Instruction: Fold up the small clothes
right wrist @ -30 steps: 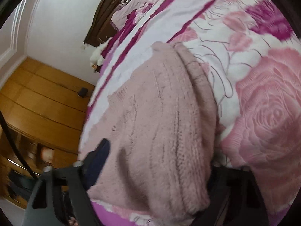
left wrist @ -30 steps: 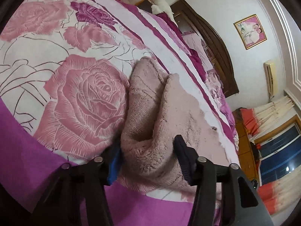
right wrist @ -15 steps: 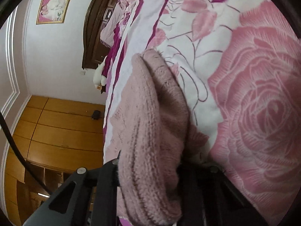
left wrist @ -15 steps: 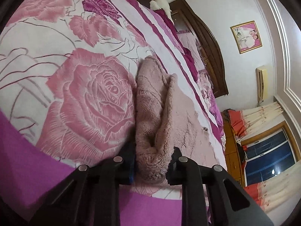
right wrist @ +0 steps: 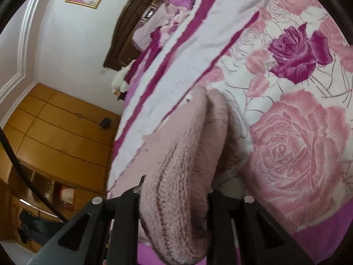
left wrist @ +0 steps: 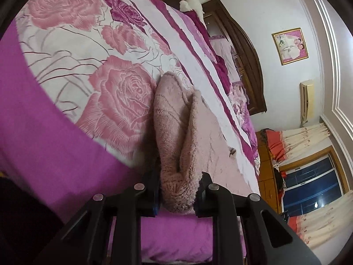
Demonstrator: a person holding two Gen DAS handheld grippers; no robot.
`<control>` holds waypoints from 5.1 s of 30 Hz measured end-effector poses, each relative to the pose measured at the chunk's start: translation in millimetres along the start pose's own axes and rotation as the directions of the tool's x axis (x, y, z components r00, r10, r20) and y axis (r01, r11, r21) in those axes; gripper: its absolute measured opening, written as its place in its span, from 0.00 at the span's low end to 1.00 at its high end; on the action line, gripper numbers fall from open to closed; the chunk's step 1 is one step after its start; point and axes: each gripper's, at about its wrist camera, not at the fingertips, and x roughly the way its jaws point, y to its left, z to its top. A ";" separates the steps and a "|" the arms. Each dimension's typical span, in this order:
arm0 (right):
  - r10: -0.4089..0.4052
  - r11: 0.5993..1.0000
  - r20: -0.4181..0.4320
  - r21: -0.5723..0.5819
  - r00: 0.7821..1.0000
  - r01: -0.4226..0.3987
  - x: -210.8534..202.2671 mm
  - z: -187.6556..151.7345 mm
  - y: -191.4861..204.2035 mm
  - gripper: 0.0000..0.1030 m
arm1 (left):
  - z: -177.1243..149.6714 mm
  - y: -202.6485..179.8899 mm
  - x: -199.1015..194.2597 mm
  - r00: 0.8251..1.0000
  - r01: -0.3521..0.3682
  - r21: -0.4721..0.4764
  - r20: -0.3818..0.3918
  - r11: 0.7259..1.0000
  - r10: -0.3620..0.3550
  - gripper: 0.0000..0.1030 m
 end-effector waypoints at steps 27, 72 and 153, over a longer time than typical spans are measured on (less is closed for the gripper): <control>-0.391 0.908 -0.071 -0.195 0.918 0.372 -59.3 -71.2 -19.7 0.65 | -45.8 -11.6 -64.0 0.931 -0.321 0.056 0.203 0.945 0.304 0.20; -0.454 0.568 -0.451 -0.811 0.769 -0.141 254.5 -276.0 261.0 0.91 | -65.5 11.1 -10.5 0.981 -0.186 0.201 0.089 0.962 0.171 0.27; -0.742 0.357 -0.163 -0.917 0.650 0.177 301.5 -298.4 297.7 0.19 | -57.7 -1.5 -35.8 0.995 -0.099 0.244 0.009 0.965 0.100 0.00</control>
